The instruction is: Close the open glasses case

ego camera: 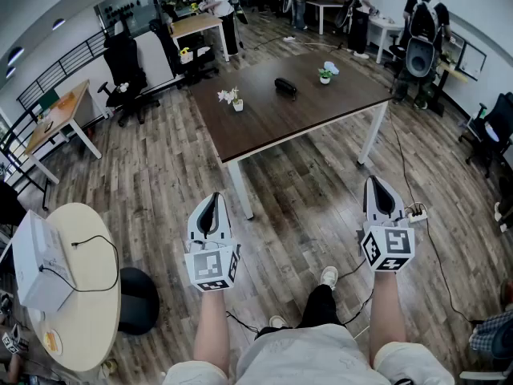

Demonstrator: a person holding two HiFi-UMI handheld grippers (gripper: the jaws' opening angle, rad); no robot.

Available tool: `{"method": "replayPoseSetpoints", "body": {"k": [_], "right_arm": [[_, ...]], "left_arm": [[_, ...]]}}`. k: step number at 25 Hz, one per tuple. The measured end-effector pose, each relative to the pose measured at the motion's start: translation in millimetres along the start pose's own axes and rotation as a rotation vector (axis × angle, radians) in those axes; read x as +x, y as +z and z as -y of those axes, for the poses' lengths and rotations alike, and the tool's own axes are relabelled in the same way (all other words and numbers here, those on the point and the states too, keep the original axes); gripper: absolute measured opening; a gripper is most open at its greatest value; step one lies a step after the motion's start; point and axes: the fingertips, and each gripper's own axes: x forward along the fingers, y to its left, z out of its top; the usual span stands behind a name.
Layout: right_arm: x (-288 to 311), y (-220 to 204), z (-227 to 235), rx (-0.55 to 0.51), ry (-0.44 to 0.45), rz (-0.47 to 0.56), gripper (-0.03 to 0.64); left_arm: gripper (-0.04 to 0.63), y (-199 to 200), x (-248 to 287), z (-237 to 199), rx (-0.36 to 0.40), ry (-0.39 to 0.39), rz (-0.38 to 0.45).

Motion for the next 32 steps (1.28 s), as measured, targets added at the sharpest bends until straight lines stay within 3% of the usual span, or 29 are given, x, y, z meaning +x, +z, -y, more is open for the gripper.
{"method": "replayPoseSetpoints", "body": {"k": [21, 23, 25, 30, 32], "right_arm": [[6.6, -16.3, 22.1, 0.052, -0.032, 0.003, 0.003], [11.8, -20.0, 24.5, 0.057, -0.026, -0.002, 0.048], [18.2, -23.4, 24.9, 0.059, -0.011, -0.008, 0.148], [38.7, -36.7, 35.2, 0.037, -0.005, -0.021, 0.26], [50.3, -45.6, 45.6, 0.044, -0.005, -0.03, 0.268]], "left_arm": [[0.006, -7.1, 19.9, 21.2, 0.021, -0.033, -0.034], [0.057, -8.4, 26.0, 23.9, 0.024, -0.035, -0.038], [0.22, -13.9, 33.7, 26.2, 0.021, -0.042, -0.06], [0.327, -32.1, 57.2, 35.0, 0.018, -0.052, -0.101], [0.336, -39.6, 71.6, 44.2, 0.022, -0.065, -0.109]]}}
